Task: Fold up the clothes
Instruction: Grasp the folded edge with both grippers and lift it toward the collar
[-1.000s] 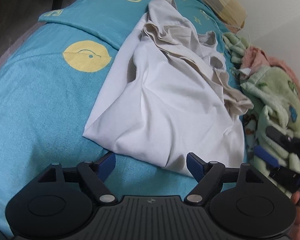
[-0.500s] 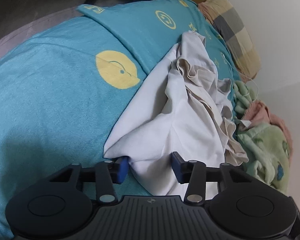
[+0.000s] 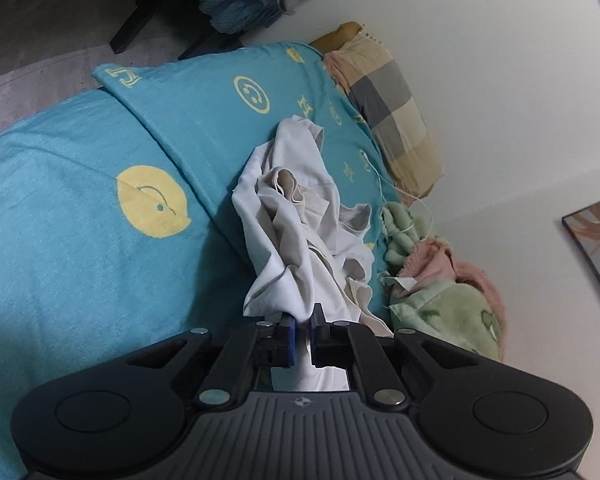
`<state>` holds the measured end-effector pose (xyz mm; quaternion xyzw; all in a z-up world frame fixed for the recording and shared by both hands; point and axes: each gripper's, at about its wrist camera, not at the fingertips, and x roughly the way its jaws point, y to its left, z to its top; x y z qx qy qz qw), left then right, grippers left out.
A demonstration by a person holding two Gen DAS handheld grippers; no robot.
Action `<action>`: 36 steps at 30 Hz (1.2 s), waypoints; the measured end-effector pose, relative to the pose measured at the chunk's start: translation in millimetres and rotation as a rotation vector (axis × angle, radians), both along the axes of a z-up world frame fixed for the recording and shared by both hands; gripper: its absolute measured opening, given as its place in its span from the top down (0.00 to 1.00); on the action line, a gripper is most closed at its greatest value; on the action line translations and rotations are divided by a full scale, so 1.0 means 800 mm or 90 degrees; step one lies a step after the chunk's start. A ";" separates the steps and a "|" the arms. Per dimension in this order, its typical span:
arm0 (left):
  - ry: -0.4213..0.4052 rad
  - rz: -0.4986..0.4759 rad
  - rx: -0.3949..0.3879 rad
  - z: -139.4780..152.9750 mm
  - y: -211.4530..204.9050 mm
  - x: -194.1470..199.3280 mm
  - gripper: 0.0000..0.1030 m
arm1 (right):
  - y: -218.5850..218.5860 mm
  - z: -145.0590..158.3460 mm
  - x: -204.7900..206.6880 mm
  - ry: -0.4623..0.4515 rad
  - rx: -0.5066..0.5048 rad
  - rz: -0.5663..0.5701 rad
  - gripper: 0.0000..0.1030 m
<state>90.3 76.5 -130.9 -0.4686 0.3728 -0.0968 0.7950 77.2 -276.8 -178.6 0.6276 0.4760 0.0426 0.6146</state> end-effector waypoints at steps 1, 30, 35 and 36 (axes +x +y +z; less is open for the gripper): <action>0.009 0.007 -0.006 -0.003 0.004 -0.002 0.94 | -0.006 0.002 -0.001 0.002 -0.023 -0.018 0.36; 0.174 0.054 -0.150 -0.092 0.015 -0.005 0.68 | -0.052 0.018 -0.012 -0.042 -0.080 -0.136 0.87; 0.140 0.060 -0.139 -0.081 0.019 -0.008 0.88 | -0.055 -0.002 -0.011 0.024 -0.082 -0.139 0.86; 0.133 0.059 -0.134 -0.077 0.019 -0.009 0.89 | -0.054 -0.001 -0.010 0.024 -0.088 -0.136 0.86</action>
